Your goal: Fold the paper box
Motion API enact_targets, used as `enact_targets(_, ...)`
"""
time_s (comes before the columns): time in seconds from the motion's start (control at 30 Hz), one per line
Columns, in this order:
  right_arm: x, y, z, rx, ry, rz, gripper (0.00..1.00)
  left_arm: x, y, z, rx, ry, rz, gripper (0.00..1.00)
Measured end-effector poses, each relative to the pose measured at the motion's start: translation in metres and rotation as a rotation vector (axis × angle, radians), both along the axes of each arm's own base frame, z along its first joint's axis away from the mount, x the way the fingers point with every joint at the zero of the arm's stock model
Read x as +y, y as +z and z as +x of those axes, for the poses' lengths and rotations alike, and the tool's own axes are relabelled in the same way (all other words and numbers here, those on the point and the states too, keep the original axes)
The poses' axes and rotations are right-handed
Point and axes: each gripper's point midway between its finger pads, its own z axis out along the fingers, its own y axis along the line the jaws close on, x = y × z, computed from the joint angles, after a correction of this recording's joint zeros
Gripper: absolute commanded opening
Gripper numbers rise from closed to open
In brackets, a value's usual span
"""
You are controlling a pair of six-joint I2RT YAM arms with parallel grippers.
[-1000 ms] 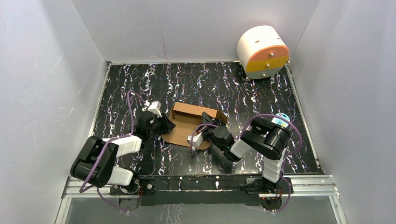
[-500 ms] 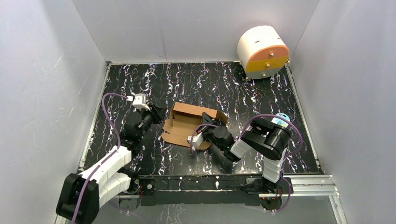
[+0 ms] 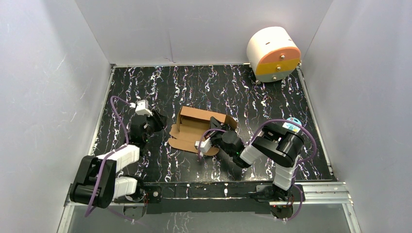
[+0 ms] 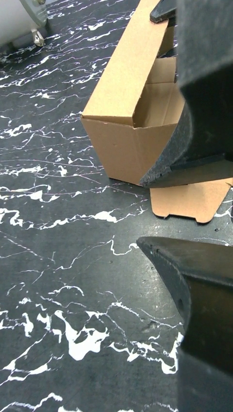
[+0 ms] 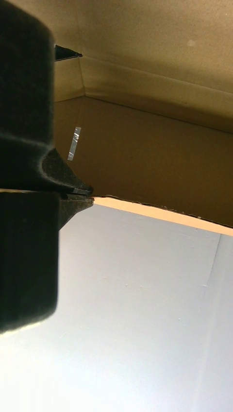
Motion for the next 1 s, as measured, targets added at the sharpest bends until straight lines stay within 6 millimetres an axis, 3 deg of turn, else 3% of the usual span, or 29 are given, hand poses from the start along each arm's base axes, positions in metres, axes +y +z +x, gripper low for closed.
enact_targets(0.2,0.001,0.0,-0.001,0.006,0.005,0.002,0.0,-0.009,-0.013,0.0,0.02,-0.054,-0.013,0.49)
enact_targets(0.5,0.001,0.002,-0.003,0.033,0.013,0.01,0.0,-0.024,-0.051,-0.009,0.126,-0.155,-0.014,0.53)
enact_targets(1.0,0.001,0.001,-0.004,0.048,0.015,0.006,0.0,-0.056,-0.055,-0.005,0.112,-0.331,-0.02,0.54)
